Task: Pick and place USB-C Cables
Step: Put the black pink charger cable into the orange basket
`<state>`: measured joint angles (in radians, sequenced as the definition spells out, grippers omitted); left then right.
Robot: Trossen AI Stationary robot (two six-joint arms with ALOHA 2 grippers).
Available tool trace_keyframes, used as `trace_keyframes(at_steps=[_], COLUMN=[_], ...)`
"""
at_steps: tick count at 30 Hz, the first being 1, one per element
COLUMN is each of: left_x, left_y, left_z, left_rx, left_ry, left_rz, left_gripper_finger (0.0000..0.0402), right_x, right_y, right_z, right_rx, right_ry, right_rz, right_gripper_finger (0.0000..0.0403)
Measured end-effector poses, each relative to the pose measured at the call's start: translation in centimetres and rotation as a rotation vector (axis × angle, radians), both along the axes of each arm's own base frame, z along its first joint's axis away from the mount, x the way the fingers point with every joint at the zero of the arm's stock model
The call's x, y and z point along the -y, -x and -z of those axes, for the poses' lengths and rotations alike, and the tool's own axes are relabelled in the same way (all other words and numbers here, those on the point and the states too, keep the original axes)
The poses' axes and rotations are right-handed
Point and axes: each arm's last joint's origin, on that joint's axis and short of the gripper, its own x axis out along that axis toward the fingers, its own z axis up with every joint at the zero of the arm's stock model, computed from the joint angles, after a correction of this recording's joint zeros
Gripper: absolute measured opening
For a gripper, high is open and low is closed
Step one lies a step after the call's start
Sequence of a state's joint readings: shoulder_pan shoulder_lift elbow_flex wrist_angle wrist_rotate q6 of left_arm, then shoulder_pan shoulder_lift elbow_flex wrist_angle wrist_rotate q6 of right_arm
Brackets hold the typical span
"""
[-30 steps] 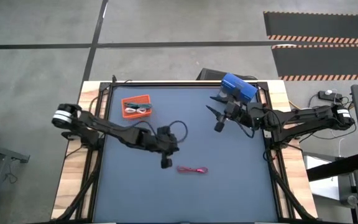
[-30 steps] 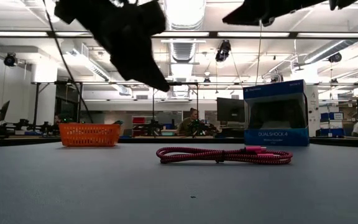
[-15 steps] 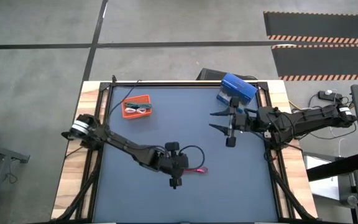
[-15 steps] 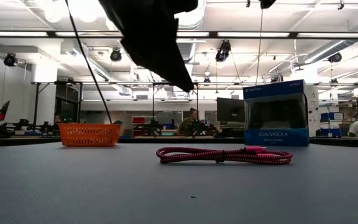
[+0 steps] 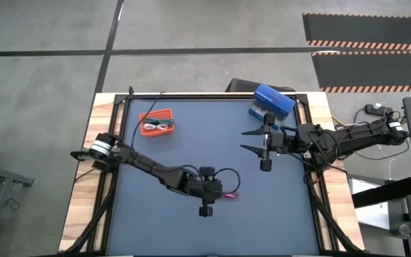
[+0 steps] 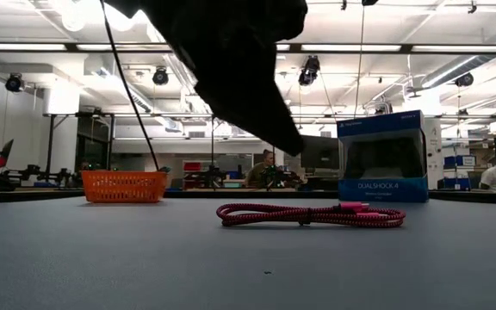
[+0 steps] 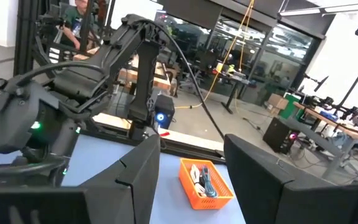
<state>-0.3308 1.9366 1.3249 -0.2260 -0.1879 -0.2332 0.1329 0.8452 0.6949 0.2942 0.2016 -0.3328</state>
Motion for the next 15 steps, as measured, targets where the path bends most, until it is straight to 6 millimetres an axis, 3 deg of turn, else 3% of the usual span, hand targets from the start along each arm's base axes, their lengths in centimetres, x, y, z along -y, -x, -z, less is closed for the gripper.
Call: trace_keyframes(at_steps=[7,15], left_x=[-1.1,-0.9], left_y=[-0.8,-1.4], left_z=[0.0,2.2], left_rx=[0.087,0.063], left_ry=[-0.029,-0.003], left_rz=[0.042,0.059], left_gripper_finger=[0.0139,0.0150], right_x=[0.0,0.0], right_y=[0.0,0.0], right_z=[0.1,0.3], right_rx=[-0.010,-0.027], right_ry=[0.001,-0.030], right_rz=[0.000,-0.001], right_gripper_finger=[0.0171,0.0171])
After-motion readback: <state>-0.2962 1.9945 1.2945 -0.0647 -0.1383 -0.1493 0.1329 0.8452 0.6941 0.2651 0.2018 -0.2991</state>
